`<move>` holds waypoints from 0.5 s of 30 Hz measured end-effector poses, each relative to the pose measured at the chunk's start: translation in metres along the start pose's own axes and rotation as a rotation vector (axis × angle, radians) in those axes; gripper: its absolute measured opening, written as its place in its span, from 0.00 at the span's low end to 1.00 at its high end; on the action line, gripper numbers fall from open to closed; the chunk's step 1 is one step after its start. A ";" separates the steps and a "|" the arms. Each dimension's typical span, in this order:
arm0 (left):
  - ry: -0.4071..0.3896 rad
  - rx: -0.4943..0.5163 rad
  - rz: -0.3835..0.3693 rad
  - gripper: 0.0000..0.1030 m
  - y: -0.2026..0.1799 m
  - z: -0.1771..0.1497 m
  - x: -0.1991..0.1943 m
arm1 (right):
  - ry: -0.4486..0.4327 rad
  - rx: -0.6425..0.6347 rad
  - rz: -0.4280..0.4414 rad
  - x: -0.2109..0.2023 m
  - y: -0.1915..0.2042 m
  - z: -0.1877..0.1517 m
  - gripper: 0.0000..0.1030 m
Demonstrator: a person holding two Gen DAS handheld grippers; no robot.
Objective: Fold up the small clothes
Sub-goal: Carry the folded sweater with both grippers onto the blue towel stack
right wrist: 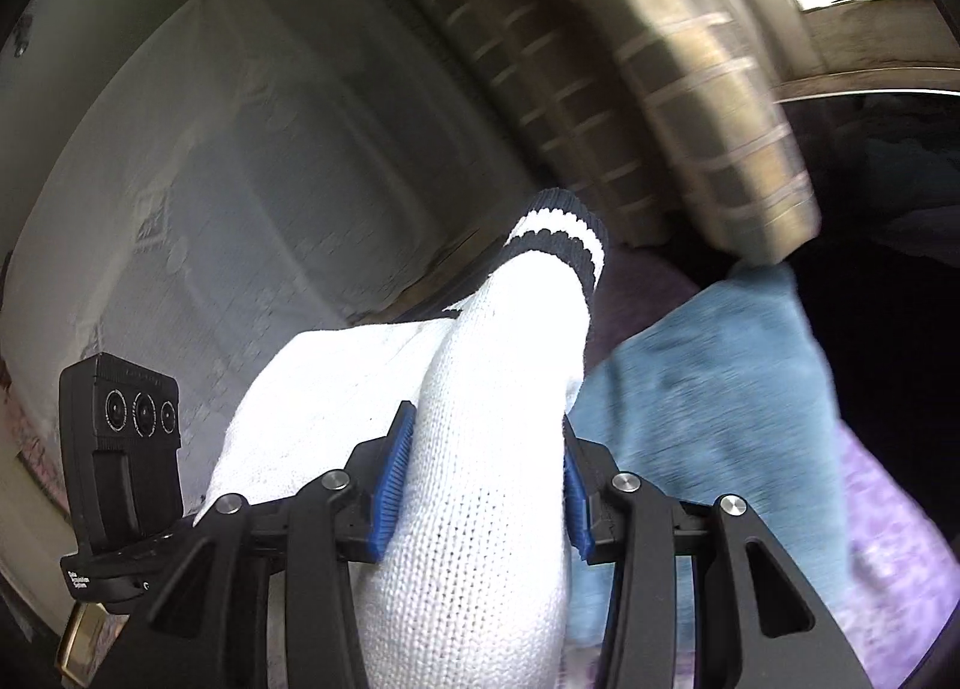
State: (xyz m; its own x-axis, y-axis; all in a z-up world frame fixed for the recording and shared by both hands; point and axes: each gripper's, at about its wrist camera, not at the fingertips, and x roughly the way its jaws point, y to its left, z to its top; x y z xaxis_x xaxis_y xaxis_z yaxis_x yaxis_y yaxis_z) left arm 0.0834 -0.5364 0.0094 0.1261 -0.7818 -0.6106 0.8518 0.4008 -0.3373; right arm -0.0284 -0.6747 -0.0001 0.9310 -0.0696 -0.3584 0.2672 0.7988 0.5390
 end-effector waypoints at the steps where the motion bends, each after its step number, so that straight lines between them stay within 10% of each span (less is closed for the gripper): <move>1: 0.004 0.008 -0.001 0.50 -0.007 0.003 0.009 | -0.012 0.011 -0.012 -0.003 -0.013 0.004 0.43; 7: 0.083 0.034 0.067 0.58 -0.021 0.005 0.080 | 0.020 0.073 -0.134 0.017 -0.077 -0.010 0.43; 11: 0.099 0.001 0.157 0.96 -0.002 -0.019 0.119 | 0.043 0.133 -0.098 0.029 -0.114 -0.034 0.50; 15: 0.123 -0.096 0.070 0.96 0.019 -0.022 0.124 | 0.042 0.091 -0.118 0.034 -0.110 -0.035 0.50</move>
State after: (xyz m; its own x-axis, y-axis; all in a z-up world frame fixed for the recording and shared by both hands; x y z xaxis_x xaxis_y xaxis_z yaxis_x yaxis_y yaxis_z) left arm 0.1044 -0.6150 -0.0883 0.1153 -0.6885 -0.7160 0.7900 0.5005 -0.3541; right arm -0.0345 -0.7438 -0.0982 0.8809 -0.1337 -0.4541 0.3978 0.7289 0.5572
